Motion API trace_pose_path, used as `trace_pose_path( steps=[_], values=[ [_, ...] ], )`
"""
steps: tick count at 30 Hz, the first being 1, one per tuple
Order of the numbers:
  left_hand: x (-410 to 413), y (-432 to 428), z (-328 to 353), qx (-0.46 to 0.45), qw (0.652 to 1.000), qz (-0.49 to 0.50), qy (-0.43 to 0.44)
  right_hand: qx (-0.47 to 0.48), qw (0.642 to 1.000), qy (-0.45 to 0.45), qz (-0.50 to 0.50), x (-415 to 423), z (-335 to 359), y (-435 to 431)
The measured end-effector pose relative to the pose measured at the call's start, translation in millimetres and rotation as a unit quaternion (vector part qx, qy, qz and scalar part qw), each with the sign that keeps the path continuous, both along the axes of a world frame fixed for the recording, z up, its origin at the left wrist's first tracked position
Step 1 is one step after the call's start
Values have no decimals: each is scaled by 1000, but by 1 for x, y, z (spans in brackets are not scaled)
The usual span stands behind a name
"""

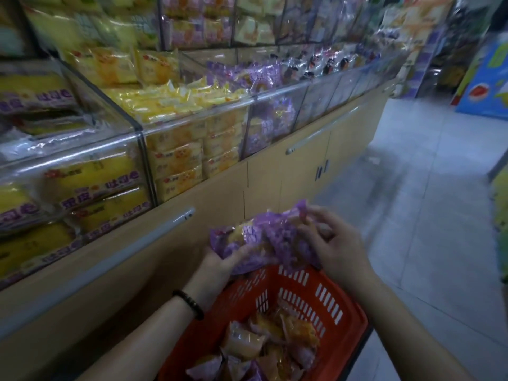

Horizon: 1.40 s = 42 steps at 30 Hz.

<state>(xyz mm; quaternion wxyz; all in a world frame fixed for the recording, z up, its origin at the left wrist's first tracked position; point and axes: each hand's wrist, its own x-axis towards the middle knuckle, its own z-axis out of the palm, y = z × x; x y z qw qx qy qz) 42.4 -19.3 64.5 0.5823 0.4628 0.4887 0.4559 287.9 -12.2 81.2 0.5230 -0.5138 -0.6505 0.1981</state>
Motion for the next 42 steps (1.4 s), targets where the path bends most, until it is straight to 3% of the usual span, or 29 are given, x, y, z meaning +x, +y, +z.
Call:
trace_pose_path(
  steps=[2, 4, 8, 11, 15, 18, 22, 25, 33, 39, 42],
  values=[
    [5, -7, 8, 29, 999, -1, 35, 23, 995, -100, -16, -3, 7, -7],
    [10, -10, 20, 41, 999, 9, 8, 14, 991, -127, -24, -3, 18, -10],
    [31, -7, 57, 85, 996, 0, -36, -34, 998, -58, 5, 7, 58, -21],
    [47, 3, 110, 133, 990, -36, -14, -71, 994, 31, 76, 24, 109, -26],
    [44, 35, 205, 199, 977, -67, 50, -25, 994, 31, 103, 50, 194, -3],
    [26, 73, 267, 277, 955, -27, 101, 41, 995, -54, 68, 61, 253, 31],
    [3, 136, 320, 282, 952, 35, 116, 114, 971, -210, -6, 55, 314, 90],
    [-4, 185, 328, 266, 950, 69, 148, 128, 942, -299, -78, 43, 338, 144],
    [8, 241, 287, 266, 934, 74, 227, 125, 893, -395, -178, 35, 339, 241],
    [-1, 245, 293, 345, 889, 32, 300, 172, 922, -270, -216, 29, 332, 281],
    [0, 249, 282, 332, 852, 24, 405, 182, 934, -232, -202, 33, 326, 294]
  ],
)
